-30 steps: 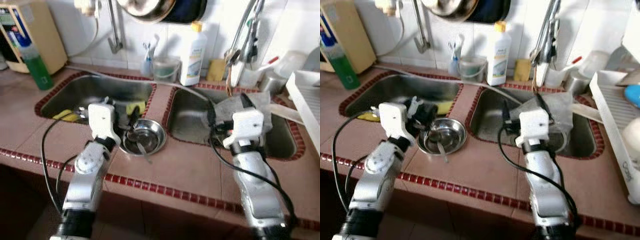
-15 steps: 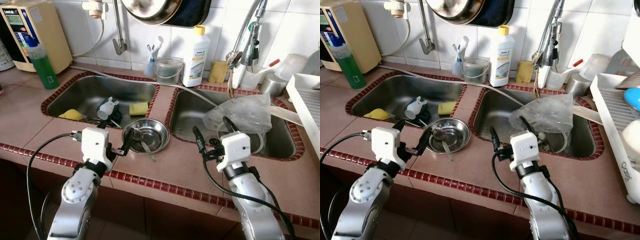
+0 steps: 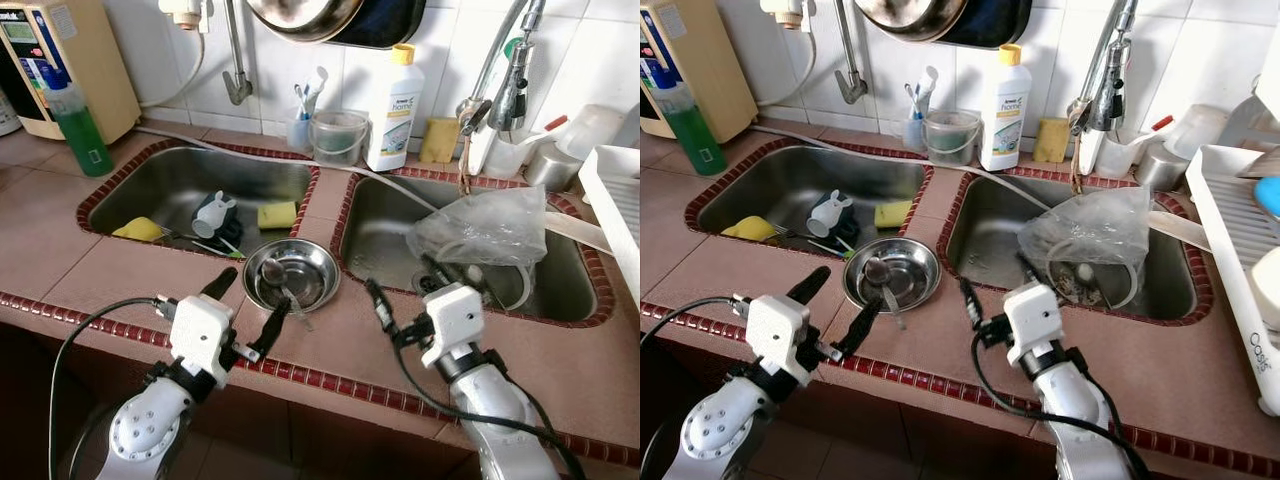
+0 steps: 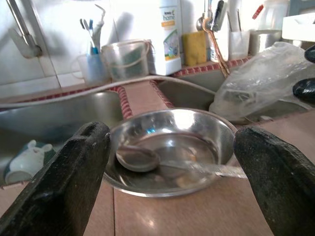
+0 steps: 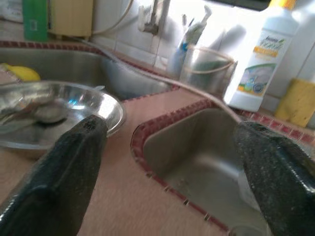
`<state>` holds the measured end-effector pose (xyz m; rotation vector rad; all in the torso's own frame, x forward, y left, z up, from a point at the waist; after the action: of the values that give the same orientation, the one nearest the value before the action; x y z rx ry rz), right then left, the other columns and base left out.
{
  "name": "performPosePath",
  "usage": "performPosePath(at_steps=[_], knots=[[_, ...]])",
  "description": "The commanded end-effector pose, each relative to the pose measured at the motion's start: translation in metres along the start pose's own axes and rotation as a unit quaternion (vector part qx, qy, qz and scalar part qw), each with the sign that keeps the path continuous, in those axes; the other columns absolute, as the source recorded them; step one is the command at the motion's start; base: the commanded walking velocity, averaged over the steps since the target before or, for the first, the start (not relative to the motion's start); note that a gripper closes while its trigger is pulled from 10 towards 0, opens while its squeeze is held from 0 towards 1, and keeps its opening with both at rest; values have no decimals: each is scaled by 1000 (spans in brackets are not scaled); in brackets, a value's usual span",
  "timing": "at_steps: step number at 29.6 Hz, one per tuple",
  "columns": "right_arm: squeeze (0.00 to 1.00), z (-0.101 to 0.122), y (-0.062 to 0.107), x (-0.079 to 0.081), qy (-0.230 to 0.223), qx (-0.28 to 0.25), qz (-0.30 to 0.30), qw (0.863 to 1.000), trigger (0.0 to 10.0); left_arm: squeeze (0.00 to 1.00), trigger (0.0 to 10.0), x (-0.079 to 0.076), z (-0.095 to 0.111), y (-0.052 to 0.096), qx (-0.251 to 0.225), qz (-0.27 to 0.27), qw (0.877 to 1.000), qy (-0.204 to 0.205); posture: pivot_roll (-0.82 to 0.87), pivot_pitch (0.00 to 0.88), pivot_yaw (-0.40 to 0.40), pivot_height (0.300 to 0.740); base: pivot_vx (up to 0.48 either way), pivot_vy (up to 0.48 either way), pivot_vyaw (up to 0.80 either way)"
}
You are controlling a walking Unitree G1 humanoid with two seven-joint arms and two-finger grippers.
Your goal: Kitchen organization
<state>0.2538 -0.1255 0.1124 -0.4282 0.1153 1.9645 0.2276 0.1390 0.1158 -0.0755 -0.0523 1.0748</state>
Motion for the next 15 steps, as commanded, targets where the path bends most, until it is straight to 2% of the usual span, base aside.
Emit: performPosePath(at_steps=[1, 6, 10, 15], knots=[[0, -4, 2, 2, -5, 9, 14, 1000, 10000, 0, 10000, -2, 2, 4, -3, -15, 1000, -18, -115, 54, 3, 711, 0, 0, 0], [0, -9, 6, 1, -8, 19, 26, 999, 10000, 0, 10000, -8, 3, 13, -3, -37, 999, -24, -105, 56, -2, 711, 0, 0, 0], [0, -12, 7, 4, -15, 26, 49, 998, 10000, 0, 10000, -12, -5, 18, 18, -38, 999, -28, -99, 56, -4, 711, 0, 0, 0], [0, -18, 5, 14, -18, 38, 76, 996, 10000, 0, 10000, 4, -8, 12, 14, 27, 999, 13, -90, 48, -10, 711, 0, 0, 0]])
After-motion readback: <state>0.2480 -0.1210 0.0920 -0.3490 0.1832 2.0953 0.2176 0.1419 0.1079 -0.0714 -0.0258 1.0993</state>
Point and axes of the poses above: a point about 5 cm out from each wrist's last joint towards the gripper, its own y axis pointing back from the gripper into the wrist, its own z axis along the axis of the wrist's last joint, x = y × z, the point moved 1 cm from there along -y, pointing out of the wrist towards the gripper, and after that the axes turned 8 degrees about y, right-handed, at the moved point
